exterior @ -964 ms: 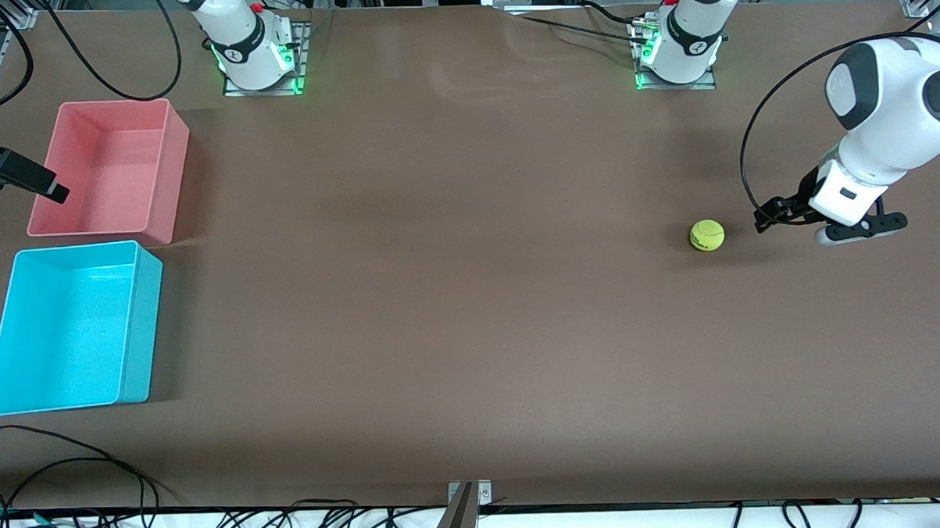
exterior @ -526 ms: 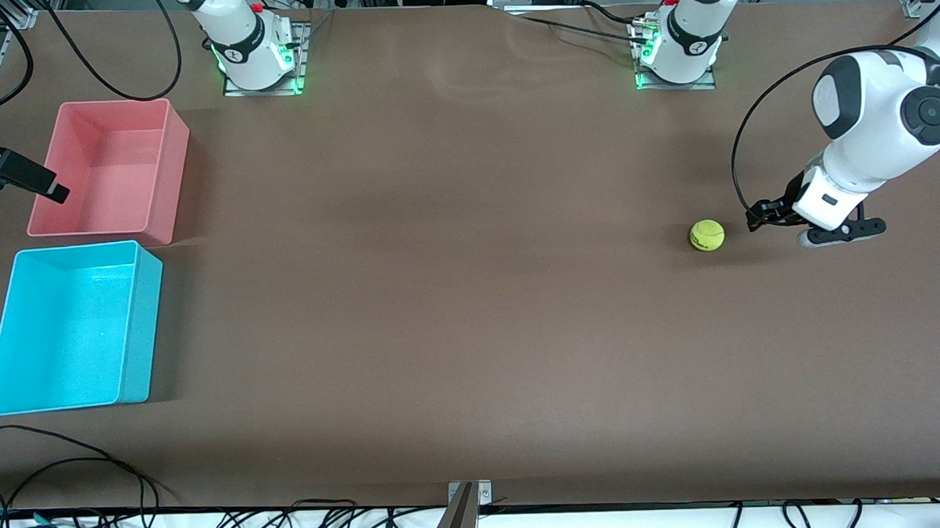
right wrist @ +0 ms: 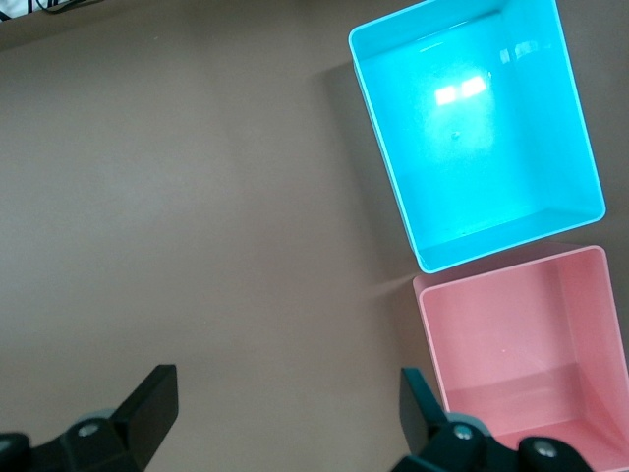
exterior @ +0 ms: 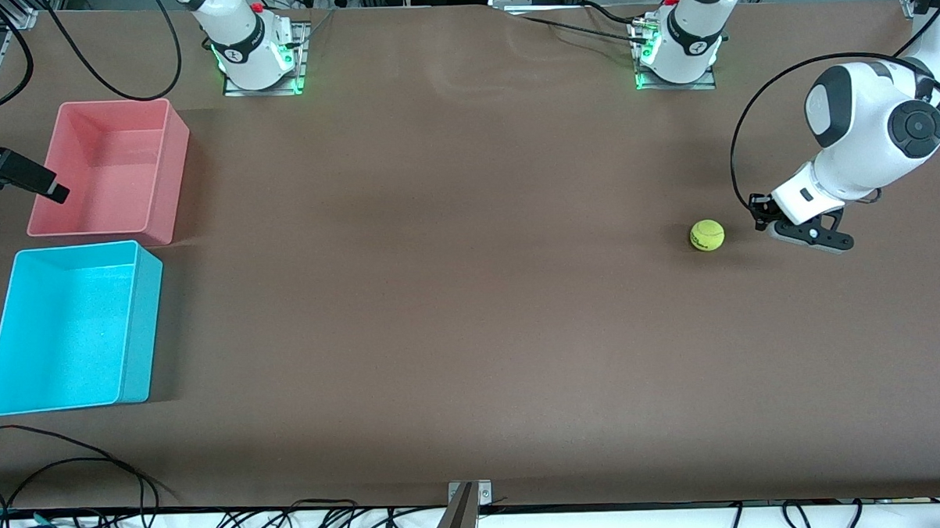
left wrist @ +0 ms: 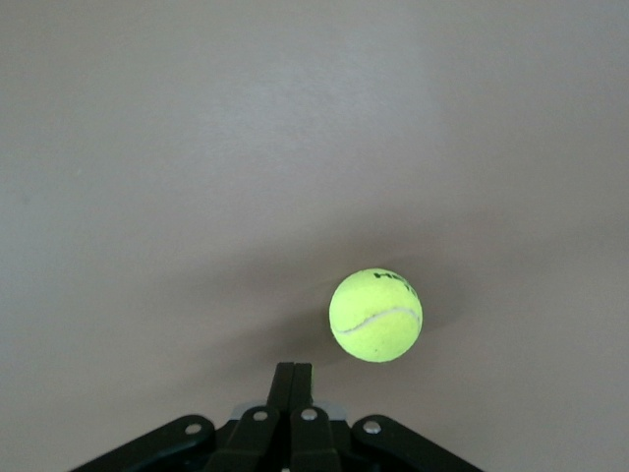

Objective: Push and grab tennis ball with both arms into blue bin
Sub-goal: 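Close the left gripper and position it behind the tennis ball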

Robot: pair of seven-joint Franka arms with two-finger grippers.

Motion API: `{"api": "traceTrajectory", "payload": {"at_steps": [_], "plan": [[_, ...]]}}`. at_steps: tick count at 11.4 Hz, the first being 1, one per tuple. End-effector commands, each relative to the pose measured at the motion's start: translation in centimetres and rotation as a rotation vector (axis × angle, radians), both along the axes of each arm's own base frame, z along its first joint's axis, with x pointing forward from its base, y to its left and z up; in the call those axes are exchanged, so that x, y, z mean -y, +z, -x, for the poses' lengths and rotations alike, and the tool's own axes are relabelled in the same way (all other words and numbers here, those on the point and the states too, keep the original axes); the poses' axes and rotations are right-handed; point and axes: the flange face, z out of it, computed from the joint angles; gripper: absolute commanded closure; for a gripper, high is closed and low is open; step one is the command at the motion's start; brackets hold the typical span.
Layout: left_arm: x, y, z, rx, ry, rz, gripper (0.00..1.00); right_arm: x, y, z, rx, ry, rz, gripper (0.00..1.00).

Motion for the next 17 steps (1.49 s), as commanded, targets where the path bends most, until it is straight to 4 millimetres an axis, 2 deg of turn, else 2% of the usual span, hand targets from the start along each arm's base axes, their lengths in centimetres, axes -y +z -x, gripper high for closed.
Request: {"api": "traceTrajectory", "payload": {"at_steps": [1, 6, 10, 14, 17], "plan": [[-1.2, -1.3, 0.2, -0.017, -0.290, 0.005, 1.00, -0.1, 0.7, 0.0, 0.008, -0.005, -0.016, 0.00], [-2.2, -3.4, 0.3, -0.031, -0.712, 0.046, 1.00, -0.1, 0.6, -0.1, 0.006, -0.006, -0.016, 0.00], [-2.9, -4.8, -0.3, 0.012, -1.026, 0.046, 1.00, -0.1, 0.6, -0.1, 0.008, -0.008, -0.018, 0.00], [-2.9, -7.2, -0.4, 0.016, -1.217, 0.056, 1.00, -0.1, 0.6, -0.1, 0.007, -0.008, -0.016, 0.00], [-3.0, -9.4, -0.1, -0.008, -1.261, 0.080, 1.00, 0.1, 0.6, -0.1, 0.007, -0.012, -0.016, 0.00]]}}
